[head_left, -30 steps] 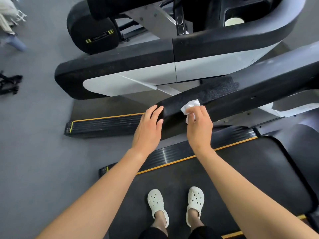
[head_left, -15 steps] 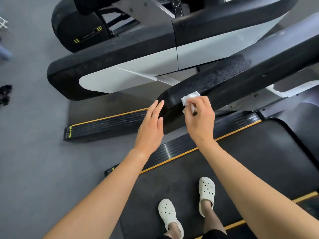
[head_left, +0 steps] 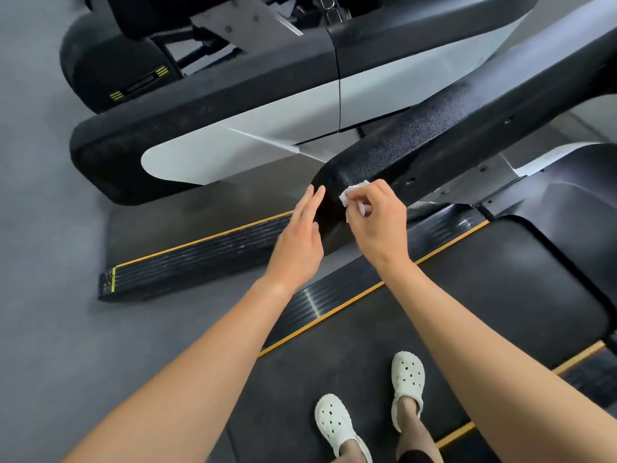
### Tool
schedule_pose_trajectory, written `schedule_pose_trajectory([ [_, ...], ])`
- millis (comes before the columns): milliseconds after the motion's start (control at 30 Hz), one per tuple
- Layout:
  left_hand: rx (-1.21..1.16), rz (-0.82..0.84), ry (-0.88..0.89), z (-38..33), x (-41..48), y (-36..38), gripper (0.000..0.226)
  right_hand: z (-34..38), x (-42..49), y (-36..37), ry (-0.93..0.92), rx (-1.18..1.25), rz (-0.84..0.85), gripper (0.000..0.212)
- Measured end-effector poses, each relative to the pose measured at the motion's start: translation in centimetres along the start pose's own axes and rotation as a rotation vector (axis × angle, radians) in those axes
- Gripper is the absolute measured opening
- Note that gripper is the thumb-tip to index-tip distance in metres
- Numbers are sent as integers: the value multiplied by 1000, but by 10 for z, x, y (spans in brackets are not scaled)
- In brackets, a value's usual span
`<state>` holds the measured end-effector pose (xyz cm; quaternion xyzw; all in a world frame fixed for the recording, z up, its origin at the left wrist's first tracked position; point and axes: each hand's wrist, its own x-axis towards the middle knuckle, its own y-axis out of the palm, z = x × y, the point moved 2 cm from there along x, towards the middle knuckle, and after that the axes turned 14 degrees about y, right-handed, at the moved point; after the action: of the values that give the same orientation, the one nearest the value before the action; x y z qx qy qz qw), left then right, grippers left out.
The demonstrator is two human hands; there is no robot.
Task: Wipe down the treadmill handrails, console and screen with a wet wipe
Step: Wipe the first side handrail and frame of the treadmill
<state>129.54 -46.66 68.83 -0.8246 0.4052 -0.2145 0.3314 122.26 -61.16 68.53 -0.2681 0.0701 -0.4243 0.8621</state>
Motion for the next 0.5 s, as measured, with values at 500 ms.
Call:
schedule_pose_trajectory([
  [500,-12,2,4,5,-5,7,82,9,-8,11,-47,115,-79,4],
])
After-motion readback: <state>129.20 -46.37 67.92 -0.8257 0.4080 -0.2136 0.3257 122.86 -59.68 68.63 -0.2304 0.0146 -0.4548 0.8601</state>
